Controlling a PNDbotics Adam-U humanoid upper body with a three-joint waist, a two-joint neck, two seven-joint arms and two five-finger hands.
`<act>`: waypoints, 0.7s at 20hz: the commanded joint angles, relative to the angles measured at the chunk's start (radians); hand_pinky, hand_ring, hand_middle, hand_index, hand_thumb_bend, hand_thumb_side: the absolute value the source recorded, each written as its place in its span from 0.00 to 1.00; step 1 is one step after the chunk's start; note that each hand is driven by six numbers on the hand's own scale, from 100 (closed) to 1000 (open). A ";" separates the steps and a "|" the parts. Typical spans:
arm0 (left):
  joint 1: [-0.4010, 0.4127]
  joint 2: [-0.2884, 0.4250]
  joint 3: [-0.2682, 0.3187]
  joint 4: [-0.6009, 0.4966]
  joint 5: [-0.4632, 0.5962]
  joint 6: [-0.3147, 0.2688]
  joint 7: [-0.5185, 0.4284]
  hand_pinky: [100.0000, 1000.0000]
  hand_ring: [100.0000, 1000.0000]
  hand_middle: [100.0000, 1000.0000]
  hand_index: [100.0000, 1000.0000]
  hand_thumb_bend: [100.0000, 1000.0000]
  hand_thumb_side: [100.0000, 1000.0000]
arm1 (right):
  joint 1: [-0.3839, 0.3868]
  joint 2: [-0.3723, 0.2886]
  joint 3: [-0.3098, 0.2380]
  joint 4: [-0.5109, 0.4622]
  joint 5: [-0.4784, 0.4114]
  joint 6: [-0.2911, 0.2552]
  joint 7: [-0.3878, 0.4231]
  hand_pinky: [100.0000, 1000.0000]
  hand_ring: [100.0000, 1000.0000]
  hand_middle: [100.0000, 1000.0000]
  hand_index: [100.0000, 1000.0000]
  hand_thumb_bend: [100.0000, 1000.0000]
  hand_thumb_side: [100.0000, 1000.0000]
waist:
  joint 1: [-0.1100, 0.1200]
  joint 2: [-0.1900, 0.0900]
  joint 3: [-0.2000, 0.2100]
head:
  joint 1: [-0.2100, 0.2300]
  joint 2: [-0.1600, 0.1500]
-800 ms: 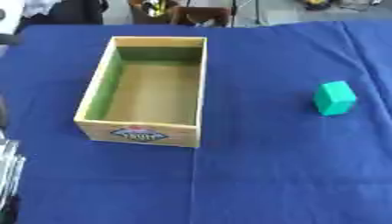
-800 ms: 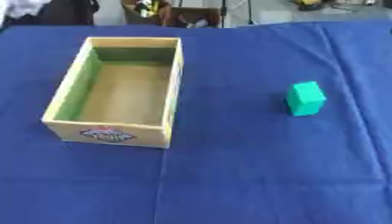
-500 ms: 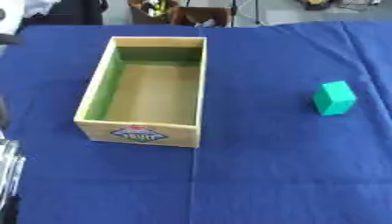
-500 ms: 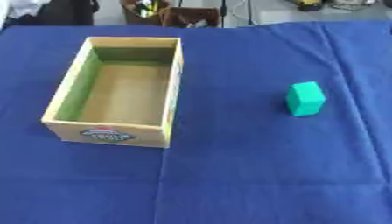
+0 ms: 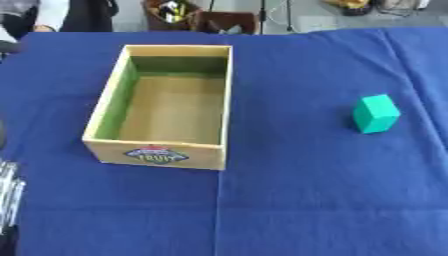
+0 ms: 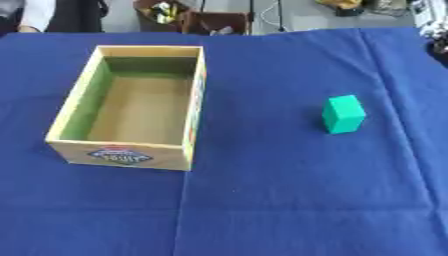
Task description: Pick up objects on the table and place them in the box.
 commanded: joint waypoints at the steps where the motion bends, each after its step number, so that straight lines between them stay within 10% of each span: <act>1: -0.006 0.018 -0.003 -0.017 0.005 0.000 -0.006 0.50 0.68 0.86 0.83 0.00 0.97 | -0.047 -0.085 0.017 -0.019 0.079 0.024 0.133 0.83 0.89 0.84 0.90 0.00 1.00 | -0.002 -0.027 0.000 | -0.007 0.002; 14: -0.005 0.021 -0.010 -0.017 0.012 0.004 -0.019 0.50 0.68 0.87 0.83 0.00 0.97 | -0.187 -0.129 0.131 0.067 0.174 -0.068 0.574 0.87 0.94 0.88 0.94 0.39 1.00 | -0.004 -0.031 0.004 | -0.039 -0.010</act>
